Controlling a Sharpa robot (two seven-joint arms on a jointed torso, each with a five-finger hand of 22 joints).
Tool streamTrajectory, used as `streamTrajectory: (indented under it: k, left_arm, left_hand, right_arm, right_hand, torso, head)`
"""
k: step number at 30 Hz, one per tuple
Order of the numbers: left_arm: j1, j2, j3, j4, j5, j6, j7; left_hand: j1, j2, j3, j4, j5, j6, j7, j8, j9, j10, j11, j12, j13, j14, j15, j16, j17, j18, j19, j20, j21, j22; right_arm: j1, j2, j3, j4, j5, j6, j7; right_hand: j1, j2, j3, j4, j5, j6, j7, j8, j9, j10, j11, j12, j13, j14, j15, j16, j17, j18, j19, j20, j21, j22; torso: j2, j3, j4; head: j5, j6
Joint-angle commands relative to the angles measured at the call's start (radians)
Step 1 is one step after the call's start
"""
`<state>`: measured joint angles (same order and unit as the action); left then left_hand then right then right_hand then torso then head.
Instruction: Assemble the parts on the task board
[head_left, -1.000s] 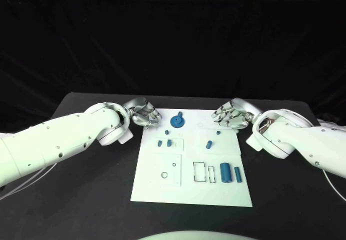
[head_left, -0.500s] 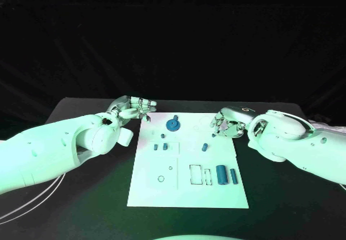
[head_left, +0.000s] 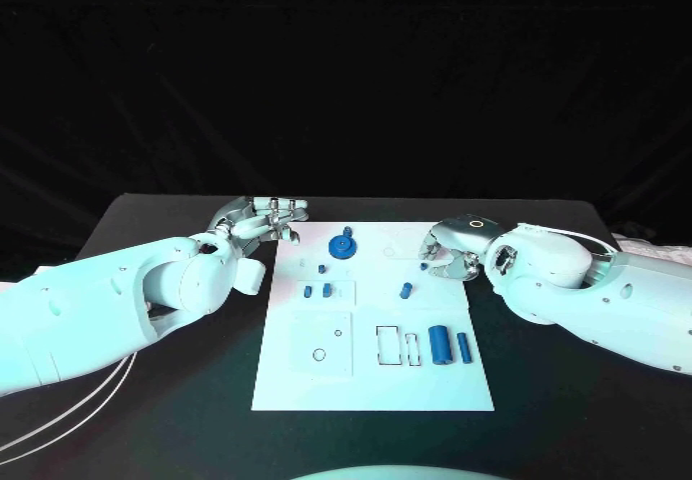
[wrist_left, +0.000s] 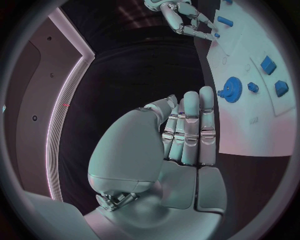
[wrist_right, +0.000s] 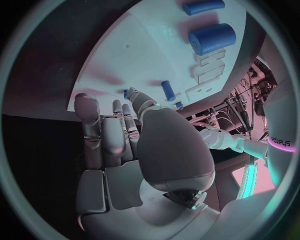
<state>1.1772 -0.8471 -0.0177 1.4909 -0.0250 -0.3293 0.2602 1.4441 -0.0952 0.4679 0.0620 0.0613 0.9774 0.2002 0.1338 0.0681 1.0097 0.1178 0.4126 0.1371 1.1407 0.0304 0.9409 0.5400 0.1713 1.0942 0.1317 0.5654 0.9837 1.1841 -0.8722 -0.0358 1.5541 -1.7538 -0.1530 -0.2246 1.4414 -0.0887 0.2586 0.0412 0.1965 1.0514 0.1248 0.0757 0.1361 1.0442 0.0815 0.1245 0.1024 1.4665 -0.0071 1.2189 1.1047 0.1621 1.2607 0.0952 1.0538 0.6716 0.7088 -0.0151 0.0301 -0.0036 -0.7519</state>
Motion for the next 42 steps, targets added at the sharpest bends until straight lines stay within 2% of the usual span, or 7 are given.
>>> streamTrajectory:
  k: [1, 6, 11, 23, 29, 40, 42]
  left_arm:
    - [-0.002, -0.001, 0.0, -0.002, 0.026, 0.003, 0.029]
    - [-0.003, -0.003, 0.0, -0.002, 0.026, 0.005, 0.029]
    - [-0.003, -0.003, 0.0, -0.002, 0.026, 0.008, 0.027]
    - [-0.003, -0.002, 0.0, -0.011, 0.026, 0.014, 0.016]
    - [-0.003, 0.001, 0.0, -0.016, 0.015, 0.02, 0.011]
    - [-0.003, 0.005, 0.001, -0.013, 0.01, 0.024, 0.024]
    - [-0.003, 0.006, 0.001, -0.013, 0.01, 0.026, 0.022]
  left_hand:
    - [-0.01, 0.0, 0.001, 0.006, 0.004, -0.01, 0.0, -0.002, -0.001, -0.006, 0.001, 0.006, 0.002, 0.006, 0.003, -0.003, -0.001, 0.012, 0.008, 0.002, -0.005, -0.001]
    - [-0.012, 0.0, 0.0, 0.007, 0.004, -0.013, 0.001, -0.002, -0.002, -0.01, 0.002, 0.008, 0.001, 0.006, 0.004, -0.003, -0.003, 0.012, 0.009, 0.002, -0.008, -0.004]
    - [-0.013, 0.0, 0.0, 0.006, 0.004, -0.015, 0.001, -0.002, -0.002, -0.012, 0.002, 0.008, 0.001, 0.006, 0.004, -0.003, -0.004, 0.012, 0.01, 0.003, -0.009, -0.005]
    - [-0.009, 0.0, 0.001, 0.003, 0.005, -0.016, 0.001, 0.001, -0.001, -0.015, 0.002, 0.012, 0.001, 0.004, 0.004, -0.003, -0.006, 0.012, 0.011, 0.003, -0.012, -0.008]
    - [0.0, -0.004, 0.002, -0.009, 0.005, -0.018, 0.001, 0.004, 0.0, -0.018, 0.002, 0.019, 0.002, 0.002, 0.003, -0.003, -0.009, 0.012, 0.013, 0.002, -0.016, -0.012]
    - [0.011, -0.003, 0.004, -0.021, 0.005, -0.02, 0.002, 0.008, 0.0, -0.021, 0.002, 0.026, 0.002, 0.0, 0.002, -0.004, -0.013, 0.012, 0.015, 0.0, -0.018, -0.014]
    - [0.012, -0.003, 0.004, -0.023, 0.005, -0.021, 0.003, 0.008, 0.0, -0.024, 0.003, 0.027, 0.001, -0.001, 0.002, -0.004, -0.014, 0.012, 0.015, 0.0, -0.018, -0.014]
  right_arm:
    - [-0.003, 0.003, 0.0, -0.003, -0.045, 0.05, -0.019]
    - [-0.005, 0.008, -0.001, -0.009, -0.03, 0.044, -0.013]
    - [-0.007, 0.016, -0.001, -0.015, -0.007, 0.042, -0.009]
    - [-0.018, 0.028, -0.002, -0.029, 0.025, 0.027, 0.002]
    - [-0.021, 0.034, -0.002, -0.035, 0.033, 0.022, 0.01]
    - [-0.027, 0.048, -0.002, -0.057, 0.054, 0.018, 0.018]
    - [-0.029, 0.05, -0.002, -0.061, 0.054, 0.02, 0.017]
  right_hand:
    - [0.007, 0.001, 0.011, -0.001, -0.014, 0.009, 0.005, -0.007, -0.003, -0.003, -0.001, -0.008, -0.01, 0.031, 0.004, -0.002, 0.0, -0.009, 0.0, 0.005, -0.002, 0.002]
    - [0.013, 0.018, 0.033, -0.004, -0.038, 0.018, 0.009, -0.009, -0.006, 0.011, 0.002, -0.007, -0.026, 0.031, 0.006, -0.002, -0.001, -0.009, 0.002, 0.007, 0.0, 0.004]
    - [0.022, 0.035, 0.082, -0.014, -0.096, 0.021, 0.013, -0.013, -0.012, 0.019, 0.006, -0.012, -0.041, 0.031, 0.011, -0.005, -0.007, -0.009, 0.0, 0.01, -0.002, 0.001]
    - [0.012, 0.025, 0.124, -0.023, -0.098, 0.012, 0.022, -0.014, -0.02, 0.048, 0.012, -0.008, -0.04, 0.032, 0.015, -0.001, -0.006, -0.01, 0.002, 0.015, 0.005, 0.009]
    - [0.01, 0.023, 0.132, -0.024, -0.095, 0.012, 0.023, -0.013, -0.021, 0.052, 0.012, -0.008, -0.04, 0.032, 0.015, 0.0, -0.005, -0.01, 0.002, 0.015, 0.006, 0.011]
    - [-0.008, 0.03, 0.156, -0.019, -0.1, 0.025, 0.025, -0.008, -0.021, 0.079, 0.009, -0.002, -0.038, 0.033, 0.013, 0.008, 0.001, -0.01, 0.005, 0.015, 0.013, 0.018]
    - [-0.011, 0.034, 0.164, -0.019, -0.104, 0.039, 0.023, -0.003, -0.019, 0.094, 0.005, 0.003, -0.037, 0.034, 0.01, 0.01, 0.003, -0.011, 0.006, 0.013, 0.016, 0.022]
  torso:
    - [0.0, 0.0004, 0.002]
    - [0.001, -0.0007, 0.0007]
    - [0.001, -0.0013, -0.0001]
    - [0.0, -0.0016, 0.0021]
    - [0.0, -0.0007, 0.0002]
    - [0.0, -0.0027, 0.0008]
    - [0.0, -0.0005, -0.0014]
  head:
    - [0.002, -0.001]
    - [0.004, -0.002]
    - [0.005, -0.004]
    - [0.009, -0.01]
    - [0.012, -0.012]
    - [0.001, -0.016]
    - [0.002, -0.017]
